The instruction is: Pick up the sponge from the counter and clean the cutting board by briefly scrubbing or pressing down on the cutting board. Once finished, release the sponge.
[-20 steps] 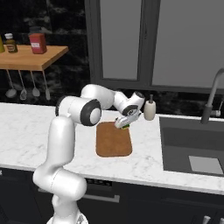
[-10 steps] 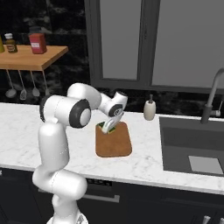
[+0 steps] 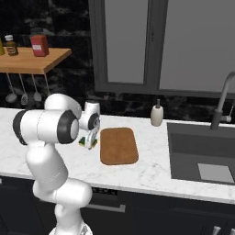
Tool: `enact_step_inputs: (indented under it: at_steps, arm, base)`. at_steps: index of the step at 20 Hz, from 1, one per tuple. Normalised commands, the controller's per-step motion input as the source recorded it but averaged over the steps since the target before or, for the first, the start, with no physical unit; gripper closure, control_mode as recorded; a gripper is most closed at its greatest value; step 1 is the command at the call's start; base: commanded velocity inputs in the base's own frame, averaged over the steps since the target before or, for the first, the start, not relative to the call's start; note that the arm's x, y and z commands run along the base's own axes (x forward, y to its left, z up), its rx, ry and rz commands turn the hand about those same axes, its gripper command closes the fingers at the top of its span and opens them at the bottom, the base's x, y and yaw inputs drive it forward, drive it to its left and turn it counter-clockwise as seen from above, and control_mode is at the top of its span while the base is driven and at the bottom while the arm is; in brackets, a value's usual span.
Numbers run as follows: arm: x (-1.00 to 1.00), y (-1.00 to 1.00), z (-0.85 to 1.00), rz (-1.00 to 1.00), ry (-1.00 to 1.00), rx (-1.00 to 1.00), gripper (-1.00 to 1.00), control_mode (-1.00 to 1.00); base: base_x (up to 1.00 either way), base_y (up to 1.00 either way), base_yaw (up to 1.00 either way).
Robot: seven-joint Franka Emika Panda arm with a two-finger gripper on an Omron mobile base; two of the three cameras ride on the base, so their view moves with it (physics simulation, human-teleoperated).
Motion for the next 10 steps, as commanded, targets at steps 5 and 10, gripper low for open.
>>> enact_step_inputs:
  at_steps: [5,10]
  arm:
    - [-0.55,0.91,0.00,0.11,-0.12,-0.04,1.00,-1.00]
    - [-0.29,0.36,0.00,0.01,-0.11,0.00,1.00,-1.00]
  base:
    - [0.00,0.00,0.00]
    - [0.00,0.00,0.00]
